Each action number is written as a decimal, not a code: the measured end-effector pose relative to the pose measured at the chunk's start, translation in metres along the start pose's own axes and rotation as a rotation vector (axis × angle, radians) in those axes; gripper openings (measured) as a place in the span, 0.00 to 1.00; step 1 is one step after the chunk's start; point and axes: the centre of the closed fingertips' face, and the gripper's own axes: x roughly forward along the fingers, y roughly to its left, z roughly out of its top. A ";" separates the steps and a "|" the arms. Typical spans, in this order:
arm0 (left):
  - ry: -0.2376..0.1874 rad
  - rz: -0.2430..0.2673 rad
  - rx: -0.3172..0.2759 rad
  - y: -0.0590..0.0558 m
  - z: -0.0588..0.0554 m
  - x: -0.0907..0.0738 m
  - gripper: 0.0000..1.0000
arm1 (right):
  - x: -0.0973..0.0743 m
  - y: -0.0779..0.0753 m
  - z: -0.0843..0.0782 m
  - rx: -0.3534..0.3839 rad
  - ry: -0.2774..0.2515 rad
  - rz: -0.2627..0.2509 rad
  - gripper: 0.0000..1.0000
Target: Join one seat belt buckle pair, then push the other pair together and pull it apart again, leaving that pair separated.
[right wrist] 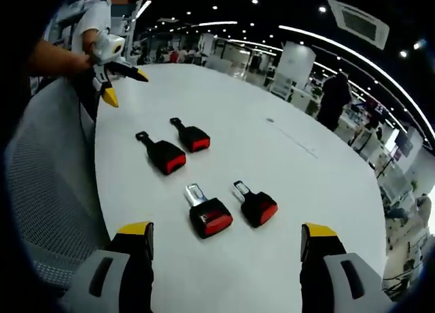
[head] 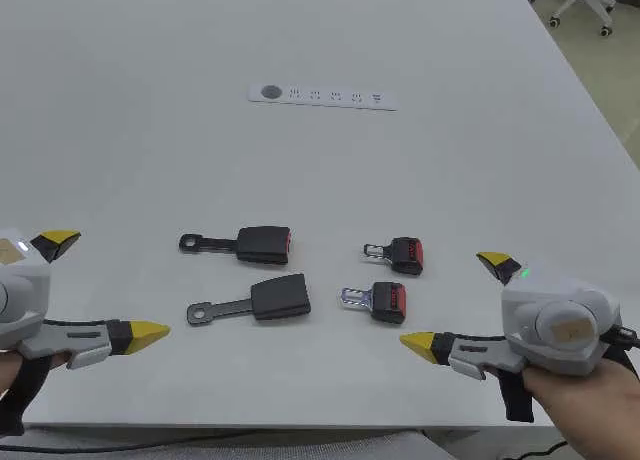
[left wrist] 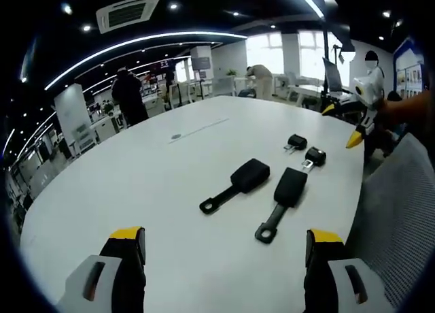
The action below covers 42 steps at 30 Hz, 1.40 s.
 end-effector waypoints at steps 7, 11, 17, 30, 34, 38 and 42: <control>0.000 -0.002 0.002 -0.001 0.000 0.000 1.00 | 0.001 0.000 0.000 -0.002 0.000 0.001 0.90; 0.003 -0.004 0.004 -0.002 -0.001 0.000 1.00 | 0.001 0.001 0.002 0.013 -0.009 0.008 0.91; 0.005 -0.008 0.005 -0.005 0.000 0.001 1.00 | 0.001 0.002 0.005 0.013 -0.014 0.007 0.91; 0.019 -0.027 0.039 -0.007 -0.003 0.001 1.00 | -0.001 0.001 0.006 0.017 -0.020 0.008 0.91; 0.018 -0.030 0.038 -0.007 -0.004 0.003 1.00 | -0.001 0.000 0.008 0.012 -0.021 0.007 0.91; 0.022 -0.038 0.047 -0.009 -0.005 0.003 1.00 | 0.000 0.001 0.008 0.011 -0.016 0.012 0.91; 0.028 -0.044 0.055 -0.011 -0.007 0.003 1.00 | 0.000 0.002 0.009 0.012 -0.020 0.013 0.91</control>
